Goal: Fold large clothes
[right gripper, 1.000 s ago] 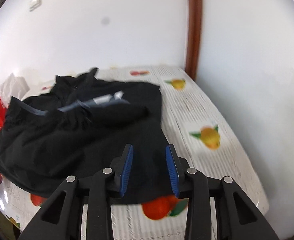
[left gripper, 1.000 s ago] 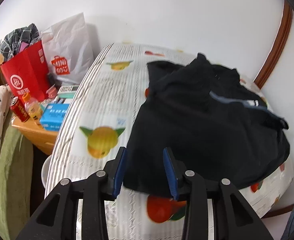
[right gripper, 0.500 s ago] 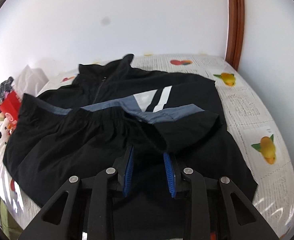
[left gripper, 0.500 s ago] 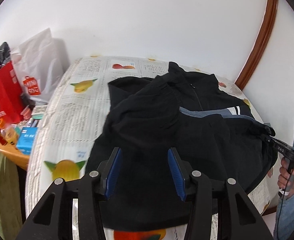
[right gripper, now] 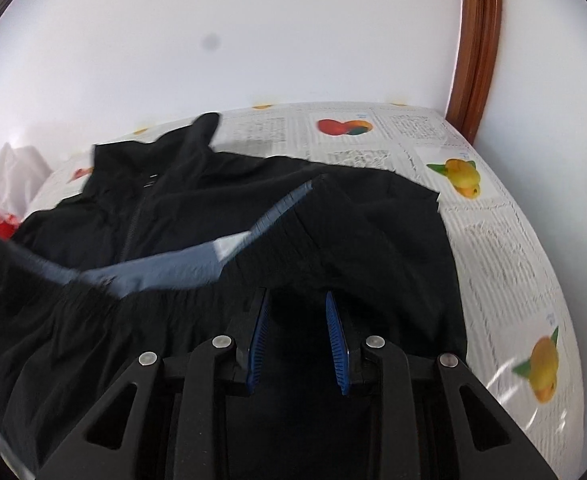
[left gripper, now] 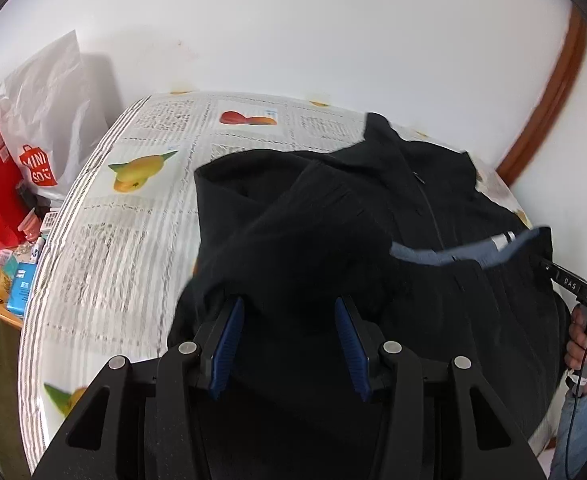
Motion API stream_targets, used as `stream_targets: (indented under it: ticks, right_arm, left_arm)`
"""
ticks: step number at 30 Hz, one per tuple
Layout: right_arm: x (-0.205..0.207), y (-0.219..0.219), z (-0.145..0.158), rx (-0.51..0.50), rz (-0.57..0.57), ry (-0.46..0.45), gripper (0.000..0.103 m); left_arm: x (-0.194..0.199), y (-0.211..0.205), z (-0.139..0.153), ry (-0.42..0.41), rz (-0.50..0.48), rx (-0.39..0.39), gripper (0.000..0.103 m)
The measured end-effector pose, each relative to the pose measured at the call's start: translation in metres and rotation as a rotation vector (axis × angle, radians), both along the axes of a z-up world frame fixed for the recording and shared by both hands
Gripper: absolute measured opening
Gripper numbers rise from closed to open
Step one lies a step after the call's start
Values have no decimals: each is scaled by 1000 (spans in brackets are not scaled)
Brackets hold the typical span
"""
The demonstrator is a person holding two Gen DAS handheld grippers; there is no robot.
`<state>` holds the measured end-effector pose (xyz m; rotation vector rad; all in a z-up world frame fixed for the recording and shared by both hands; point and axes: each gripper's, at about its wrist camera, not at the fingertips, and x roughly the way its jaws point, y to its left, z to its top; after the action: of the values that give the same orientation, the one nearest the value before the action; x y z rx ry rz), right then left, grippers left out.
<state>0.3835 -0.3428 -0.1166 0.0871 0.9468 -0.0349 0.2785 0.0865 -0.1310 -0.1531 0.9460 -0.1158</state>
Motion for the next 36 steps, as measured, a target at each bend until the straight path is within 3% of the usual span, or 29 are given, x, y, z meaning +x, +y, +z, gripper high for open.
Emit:
stream_targets:
  ticks: [6, 8, 11, 14, 21, 23, 25, 26, 28, 31, 36]
  right_arm:
    - [20, -5, 6, -54, 16, -23, 30]
    - [19, -10, 13, -55, 34, -52, 34]
    - [17, -17, 20, -86, 39, -92, 51]
    - [21, -23, 19, -82, 44, -93, 54]
    - [39, -33, -9, 4, 78, -1, 54]
    - [42, -35, -15, 25, 77, 8, 46]
    - [42, -35, -17, 35, 89, 5, 30]
    - [41, -33, -16, 27, 94, 0, 24]
    - [37, -30, -12, 9, 112, -24, 13]
    - [27, -31, 5, 12, 133, -91, 11]
    - [21, -42, 36, 69, 100, -217, 10]
  left_arm:
    - [7, 6, 14, -61, -2, -4, 46]
    - [8, 8, 23, -102, 1, 5, 53]
    - [15, 10, 31, -130, -9, 47, 57]
    - [27, 11, 28, -115, -15, 74, 57]
    - [43, 5, 1, -27, -94, 48, 56]
    - [40, 0, -2, -25, -99, 63, 42]
    - [36, -5, -1, -43, -94, 109, 17]
    - [33, -6, 1, -58, -91, 124, 9]
    - [31, -3, 10, -94, -65, 124, 6]
    - [30, 5, 24, -145, -11, 73, 5]
    - [41, 9, 31, -208, 85, 88, 5]
